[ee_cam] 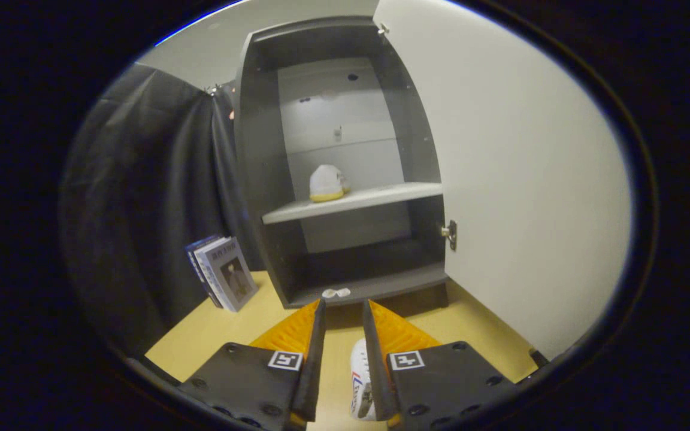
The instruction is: Open the shoe cabinet door, grab the shoes and put them into the shoe cabinet, then close the shoe cabinet door.
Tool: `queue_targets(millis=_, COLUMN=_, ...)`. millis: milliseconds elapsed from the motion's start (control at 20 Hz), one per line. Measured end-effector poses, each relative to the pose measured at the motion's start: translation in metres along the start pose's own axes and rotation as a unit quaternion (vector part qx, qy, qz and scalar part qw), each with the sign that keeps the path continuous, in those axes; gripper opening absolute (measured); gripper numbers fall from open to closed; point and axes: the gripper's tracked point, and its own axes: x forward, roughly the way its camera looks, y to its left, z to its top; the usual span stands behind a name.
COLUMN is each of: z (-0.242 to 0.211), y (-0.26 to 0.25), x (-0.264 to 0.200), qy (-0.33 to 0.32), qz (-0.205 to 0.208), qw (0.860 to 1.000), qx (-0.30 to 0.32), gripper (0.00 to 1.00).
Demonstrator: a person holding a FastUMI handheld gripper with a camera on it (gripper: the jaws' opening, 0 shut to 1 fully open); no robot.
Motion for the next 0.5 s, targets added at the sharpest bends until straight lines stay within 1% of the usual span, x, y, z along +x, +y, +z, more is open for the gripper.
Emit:
queue_targets(millis=200, z=-0.087, y=-0.016, x=0.016, qy=0.083, qz=-0.016, qw=0.996, qx=0.005, gripper=0.38)
queue_targets(millis=400, z=-0.131, y=-0.03, x=0.016, qy=0.126, qz=-0.032, qw=0.991, qx=0.001, gripper=0.39)
queue_targets(millis=500, z=-0.148, y=-0.03, x=0.018, qy=0.147, qz=-0.03, qw=0.989, qx=0.002, gripper=0.39)
